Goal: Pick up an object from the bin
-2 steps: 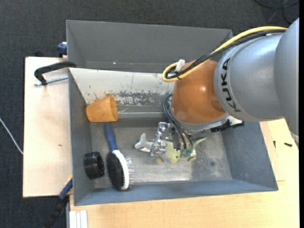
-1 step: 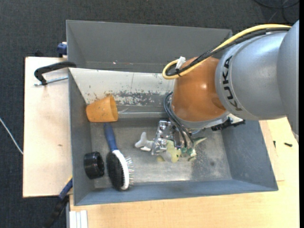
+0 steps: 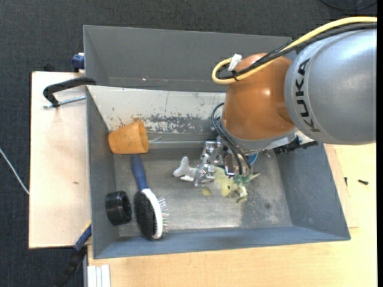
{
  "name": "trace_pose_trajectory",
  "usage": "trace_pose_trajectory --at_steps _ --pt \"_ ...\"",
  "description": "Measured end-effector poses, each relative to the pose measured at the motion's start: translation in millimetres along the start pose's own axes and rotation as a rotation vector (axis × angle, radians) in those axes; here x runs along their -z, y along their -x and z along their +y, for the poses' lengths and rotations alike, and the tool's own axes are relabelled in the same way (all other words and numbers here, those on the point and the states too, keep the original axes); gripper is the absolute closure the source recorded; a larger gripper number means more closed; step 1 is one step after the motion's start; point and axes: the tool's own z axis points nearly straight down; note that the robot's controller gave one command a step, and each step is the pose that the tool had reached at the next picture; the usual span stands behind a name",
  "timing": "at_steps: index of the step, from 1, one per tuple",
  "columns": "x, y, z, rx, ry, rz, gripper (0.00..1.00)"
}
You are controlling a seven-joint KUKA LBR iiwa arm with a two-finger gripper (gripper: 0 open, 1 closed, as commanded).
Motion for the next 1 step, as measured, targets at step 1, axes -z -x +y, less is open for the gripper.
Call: trace_pose_trajectory --at_steps 1 --pt "14.5 1.5 1.1 0.001 -0.001 0.003 1.0"
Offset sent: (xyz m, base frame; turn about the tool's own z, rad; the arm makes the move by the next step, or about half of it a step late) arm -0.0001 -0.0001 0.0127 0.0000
